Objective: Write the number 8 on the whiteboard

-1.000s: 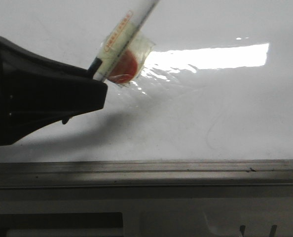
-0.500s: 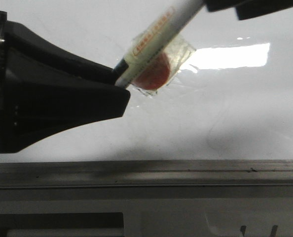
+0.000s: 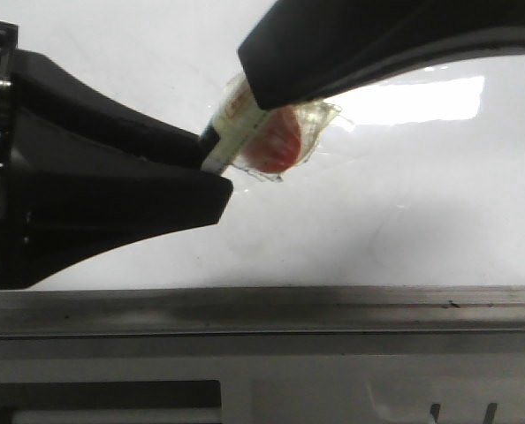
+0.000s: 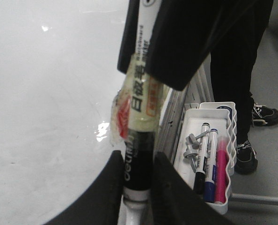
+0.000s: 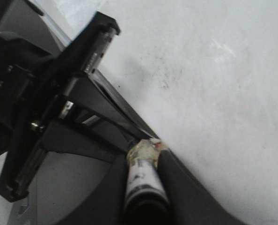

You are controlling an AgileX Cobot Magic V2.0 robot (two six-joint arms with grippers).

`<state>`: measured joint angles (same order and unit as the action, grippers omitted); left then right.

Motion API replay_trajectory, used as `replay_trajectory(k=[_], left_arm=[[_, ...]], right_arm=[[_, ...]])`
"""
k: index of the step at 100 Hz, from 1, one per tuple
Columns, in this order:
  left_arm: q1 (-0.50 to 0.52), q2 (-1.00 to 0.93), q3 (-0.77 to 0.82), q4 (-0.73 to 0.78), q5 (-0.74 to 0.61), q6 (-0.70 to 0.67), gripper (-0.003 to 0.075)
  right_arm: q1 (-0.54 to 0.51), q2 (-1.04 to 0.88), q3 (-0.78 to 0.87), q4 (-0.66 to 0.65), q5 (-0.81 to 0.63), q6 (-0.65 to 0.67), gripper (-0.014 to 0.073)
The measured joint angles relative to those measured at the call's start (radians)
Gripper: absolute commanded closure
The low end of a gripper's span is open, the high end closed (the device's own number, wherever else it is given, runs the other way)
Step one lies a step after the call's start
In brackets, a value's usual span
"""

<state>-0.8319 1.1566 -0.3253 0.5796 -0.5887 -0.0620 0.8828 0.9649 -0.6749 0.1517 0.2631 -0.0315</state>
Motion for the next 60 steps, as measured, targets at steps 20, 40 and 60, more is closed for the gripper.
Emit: replay_trajectory(k=[20, 40, 60], left_arm=[[0.0, -0.002, 0.0, 0.002, 0.003, -0.018, 0.0381], [0.0, -0.097, 0.0, 0.004, 0.128, -0.251, 0.0383], [0.0, -0.346, 0.0, -0.041, 0.374, -0.314, 0.0384]], right_arm=[[0.0, 0.0, 0.0, -0.006, -0.011, 0.0, 0.0663], [-0.006, 0.0, 0.0, -0.001, -0.021, 0.0, 0.0663], [-0.008, 0.0, -0.013, 0.025, -0.036, 0.008, 0.0653]])
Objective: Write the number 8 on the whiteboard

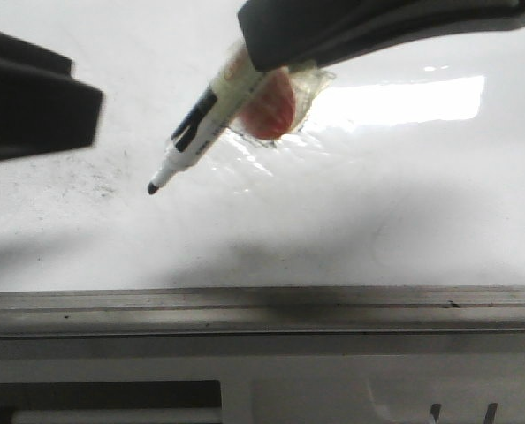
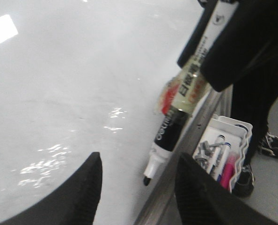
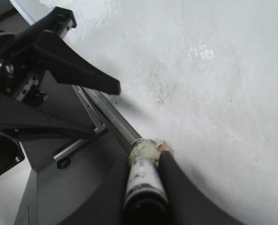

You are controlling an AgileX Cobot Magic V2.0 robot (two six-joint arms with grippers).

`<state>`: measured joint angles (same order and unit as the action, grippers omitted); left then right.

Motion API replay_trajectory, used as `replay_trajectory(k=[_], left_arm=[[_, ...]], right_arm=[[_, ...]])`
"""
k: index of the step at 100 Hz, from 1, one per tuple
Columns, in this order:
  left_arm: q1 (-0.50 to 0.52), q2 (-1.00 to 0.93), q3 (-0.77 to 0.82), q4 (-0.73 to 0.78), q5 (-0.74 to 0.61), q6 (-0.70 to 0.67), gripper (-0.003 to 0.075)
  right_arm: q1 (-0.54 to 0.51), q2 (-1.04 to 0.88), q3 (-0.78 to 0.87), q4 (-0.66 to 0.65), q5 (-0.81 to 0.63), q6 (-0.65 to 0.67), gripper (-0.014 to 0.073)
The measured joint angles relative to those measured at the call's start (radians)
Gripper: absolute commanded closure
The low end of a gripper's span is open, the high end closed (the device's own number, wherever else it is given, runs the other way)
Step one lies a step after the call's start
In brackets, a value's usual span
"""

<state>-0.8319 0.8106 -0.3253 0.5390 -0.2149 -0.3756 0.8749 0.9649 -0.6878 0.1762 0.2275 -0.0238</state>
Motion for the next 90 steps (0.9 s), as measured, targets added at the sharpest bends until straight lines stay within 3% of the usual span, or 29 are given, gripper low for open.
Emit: replay_trajectory(k=[28, 54, 90], left_arm=[[0.008, -0.224, 0.0, -0.056, 0.215, -0.004, 0.0384], [0.008, -0.232, 0.0, -0.084, 0.227, -0.004, 0.0384], [0.008, -0.232, 0.0, -0.084, 0.215, -0.004, 0.0384]], right_arm=[[-0.127, 0.057, -0.179, 0.012, 0.102, 0.004, 0.0648], [-0.251, 0.165, -0.342, -0.02, 0.203, 0.01, 0.0648], [-0.251, 0.215, -0.354, -0.044, 0.318, 0.013, 0.0648]])
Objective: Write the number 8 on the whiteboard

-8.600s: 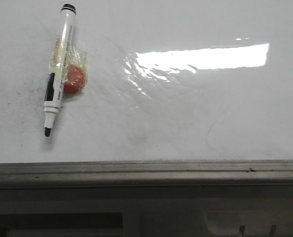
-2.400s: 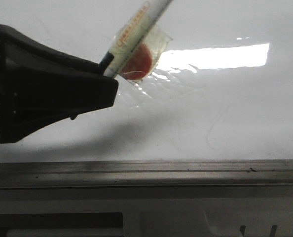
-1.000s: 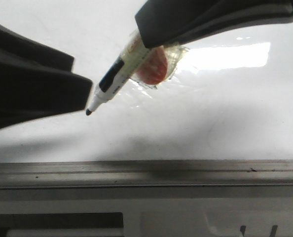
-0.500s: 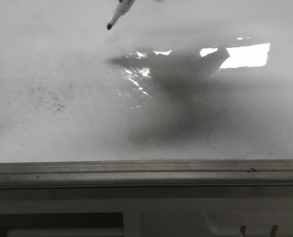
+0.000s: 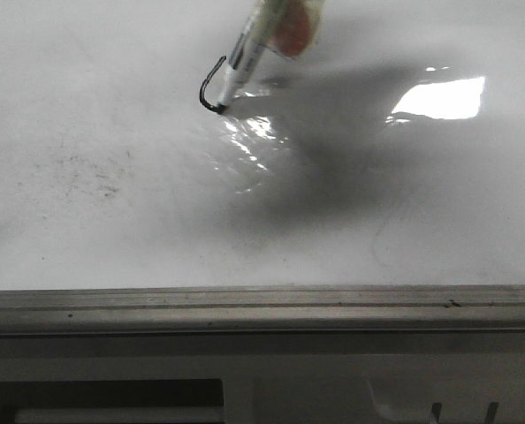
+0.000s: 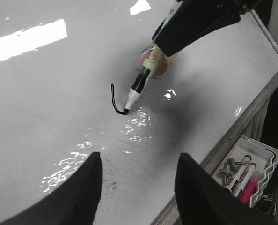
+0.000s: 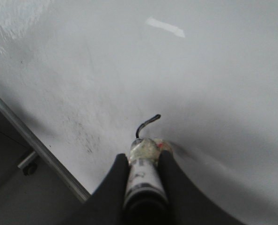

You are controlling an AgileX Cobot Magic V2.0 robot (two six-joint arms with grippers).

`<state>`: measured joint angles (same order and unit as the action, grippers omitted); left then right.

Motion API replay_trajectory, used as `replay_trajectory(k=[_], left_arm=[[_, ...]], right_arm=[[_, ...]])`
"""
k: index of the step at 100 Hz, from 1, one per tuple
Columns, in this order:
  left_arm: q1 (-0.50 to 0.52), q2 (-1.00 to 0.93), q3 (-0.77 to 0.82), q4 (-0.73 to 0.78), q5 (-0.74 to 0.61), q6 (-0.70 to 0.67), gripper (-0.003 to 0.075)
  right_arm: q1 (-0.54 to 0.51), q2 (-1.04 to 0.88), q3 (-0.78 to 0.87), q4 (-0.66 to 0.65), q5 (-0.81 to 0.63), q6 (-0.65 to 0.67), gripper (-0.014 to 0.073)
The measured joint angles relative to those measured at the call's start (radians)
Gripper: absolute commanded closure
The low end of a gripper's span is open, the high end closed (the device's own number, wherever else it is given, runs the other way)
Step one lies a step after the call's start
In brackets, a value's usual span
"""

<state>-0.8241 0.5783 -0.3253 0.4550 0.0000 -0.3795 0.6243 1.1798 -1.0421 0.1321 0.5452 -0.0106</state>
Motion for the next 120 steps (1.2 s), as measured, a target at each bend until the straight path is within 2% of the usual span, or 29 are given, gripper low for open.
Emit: replay_trajectory(k=[22, 41, 61, 73, 94, 120], left_arm=[[0.0, 0.0, 0.0, 0.011, 0.0, 0.0, 0.0384], [0.0, 0.0, 0.0, 0.011, -0.008, 0.0, 0.0384], [0.0, 0.0, 0.0, 0.013, -0.01, 0.0, 0.0384], [0.0, 0.0, 0.0, 0.013, -0.01, 0.0, 0.0384], [0.0, 0.0, 0.0, 0.014, -0.01, 0.0, 0.0384], [0.0, 0.003, 0.0, 0.034, -0.045, 0.0, 0.0384]], right_arm=[[-0.002, -0.028, 0.038, -0.025, 0.077, 0.002, 0.0648], [0.042, 0.027, 0.04, 0.01, -0.024, 0.026, 0.0648], [-0.041, -0.011, 0.018, 0.002, -0.038, 0.047, 0.0648], [-0.053, -0.016, 0.004, -0.02, -0.08, 0.047, 0.0648], [0.021, 0.02, -0.012, -0.05, -0.104, 0.047, 0.0648], [0.066, -0.023, -0.012, -0.089, -0.027, 0.026, 0.0648]])
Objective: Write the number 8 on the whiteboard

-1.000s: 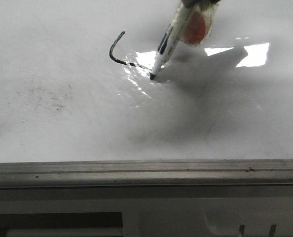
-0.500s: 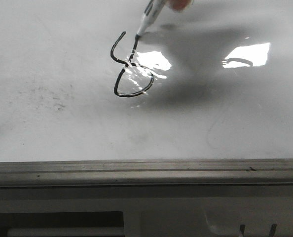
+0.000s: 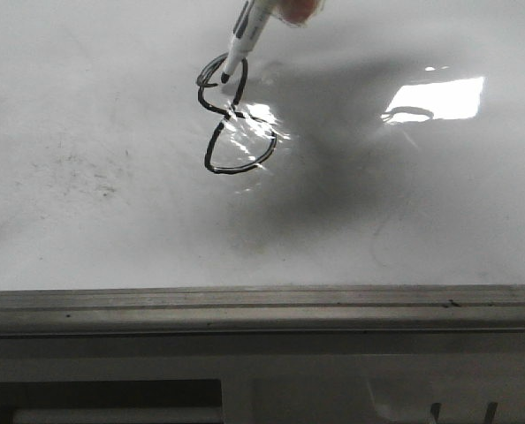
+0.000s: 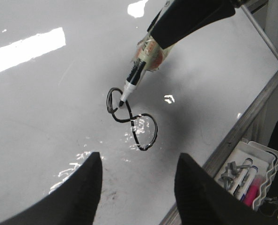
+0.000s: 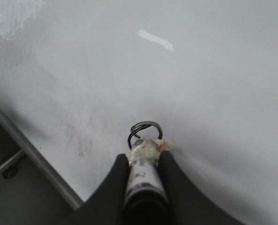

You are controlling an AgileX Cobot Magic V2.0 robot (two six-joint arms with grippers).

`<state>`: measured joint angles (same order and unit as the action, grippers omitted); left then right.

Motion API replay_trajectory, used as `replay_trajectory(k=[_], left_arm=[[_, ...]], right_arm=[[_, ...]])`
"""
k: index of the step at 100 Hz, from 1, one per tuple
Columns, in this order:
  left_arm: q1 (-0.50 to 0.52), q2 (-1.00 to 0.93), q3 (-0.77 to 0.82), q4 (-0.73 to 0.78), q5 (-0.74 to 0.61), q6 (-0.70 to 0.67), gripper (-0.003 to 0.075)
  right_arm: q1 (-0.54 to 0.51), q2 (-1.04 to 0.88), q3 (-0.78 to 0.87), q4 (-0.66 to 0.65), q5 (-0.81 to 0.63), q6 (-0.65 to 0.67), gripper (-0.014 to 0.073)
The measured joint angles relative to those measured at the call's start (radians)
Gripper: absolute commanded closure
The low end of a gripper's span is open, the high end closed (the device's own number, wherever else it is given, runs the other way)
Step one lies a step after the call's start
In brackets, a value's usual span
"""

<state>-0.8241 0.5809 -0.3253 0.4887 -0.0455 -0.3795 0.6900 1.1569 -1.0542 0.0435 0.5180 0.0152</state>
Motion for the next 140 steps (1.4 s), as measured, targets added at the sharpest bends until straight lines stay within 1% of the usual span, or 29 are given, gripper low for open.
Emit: replay_trajectory(k=[10, 20, 32, 51, 61, 79, 82, 85, 87, 88, 95, 96, 97, 101, 102, 104, 109, 116, 120, 123, 125, 128, 133, 135, 140], left_arm=[[0.0, 0.038, 0.0, 0.018, -0.067, 0.0, 0.0384], [0.0, 0.12, 0.0, 0.044, -0.114, 0.0, 0.0384], [0.0, 0.224, 0.0, 0.057, -0.212, 0.0, 0.0384], [0.0, 0.347, -0.03, 0.066, -0.326, 0.0, 0.0384], [0.0, 0.392, -0.039, 0.068, -0.39, 0.007, 0.0384], [0.0, 0.455, -0.042, 0.071, -0.412, 0.02, 0.0391], [0.0, 0.461, -0.042, 0.071, -0.412, 0.02, 0.0402], [0.0, 0.465, -0.042, 0.071, -0.412, 0.023, 0.0423], [0.0, 0.465, -0.042, 0.071, -0.412, 0.023, 0.0451], [0.0, 0.465, -0.042, 0.071, -0.412, 0.023, 0.0451], [0.0, 0.465, -0.042, 0.071, -0.414, 0.025, 0.0546], [0.0, 0.465, -0.042, 0.071, -0.414, 0.025, 0.0577], [0.0, 0.465, -0.042, 0.071, -0.414, 0.025, 0.0577], [0.0, 0.465, -0.042, 0.071, -0.414, 0.026, 0.0647], [0.0, 0.465, -0.042, 0.071, -0.414, 0.026, 0.0647], [0.0, 0.465, -0.042, 0.071, -0.414, 0.026, 0.0685], [0.0, 0.465, -0.042, 0.075, -0.416, 0.032, 0.0743], [0.0, 0.465, -0.042, 0.095, -0.416, 0.045, 0.0741], [0.0, 0.465, -0.042, 0.103, -0.416, 0.048, 0.0741], [0.0, 0.465, -0.042, 0.102, -0.416, 0.048, 0.0741], [0.0, 0.465, -0.042, 0.102, -0.416, 0.048, 0.0741], [0.0, 0.465, -0.042, 0.1, -0.418, 0.045, 0.0741], [0.0, 0.465, -0.042, 0.091, -0.418, 0.041, 0.0741], [0.0, 0.465, -0.042, 0.089, -0.418, 0.039, 0.0741], [0.0, 0.465, -0.042, 0.078, -0.418, 0.037, 0.0741]], right_arm=[[0.068, -0.015, 0.0, -0.004, 0.042, -0.015, 0.0648], [0.134, -0.014, 0.004, -0.004, 0.068, -0.015, 0.0648], [0.181, -0.01, 0.017, -0.004, 0.072, -0.015, 0.0648], [0.194, -0.005, 0.021, -0.004, 0.072, -0.005, 0.0648], [0.194, -0.003, 0.021, 0.018, 0.074, -0.002, 0.0648], [0.194, 0.004, 0.021, 0.067, 0.079, 0.0, 0.0648], [0.194, 0.005, 0.021, 0.075, 0.084, 0.002, 0.0648], [0.194, 0.007, 0.021, 0.079, 0.088, 0.002, 0.0648], [0.194, 0.007, 0.021, 0.082, 0.091, 0.002, 0.0648], [0.194, 0.007, 0.021, 0.082, 0.093, 0.002, 0.0648], [0.195, 0.007, 0.021, 0.084, 0.097, 0.002, 0.0648], [0.195, 0.007, 0.021, 0.084, 0.097, 0.002, 0.0648], [0.195, 0.007, 0.021, 0.086, 0.097, 0.002, 0.0648], [0.195, 0.007, 0.021, 0.086, 0.097, 0.002, 0.0648], [0.195, 0.007, 0.021, 0.086, 0.097, 0.002, 0.0648], [0.195, 0.007, 0.021, 0.086, 0.097, 0.002, 0.0648], [0.195, 0.007, 0.021, 0.088, 0.097, 0.002, 0.0641], [0.195, 0.007, 0.021, 0.094, 0.106, 0.006, 0.0575], [0.195, 0.007, 0.021, 0.096, 0.109, 0.006, 0.0496], [0.195, 0.007, 0.021, 0.096, 0.109, 0.006, 0.0417], [0.195, 0.007, 0.021, 0.096, 0.109, 0.006, 0.0384], [0.195, 0.007, 0.021, 0.096, 0.112, 0.006, 0.0304], [0.195, 0.007, 0.021, 0.094, 0.117, 0.006, 0.0216], [0.195, 0.007, 0.021, 0.094, 0.119, 0.006, 0.0191], [0.195, 0.007, 0.021, 0.094, 0.121, 0.006, 0.0169]])
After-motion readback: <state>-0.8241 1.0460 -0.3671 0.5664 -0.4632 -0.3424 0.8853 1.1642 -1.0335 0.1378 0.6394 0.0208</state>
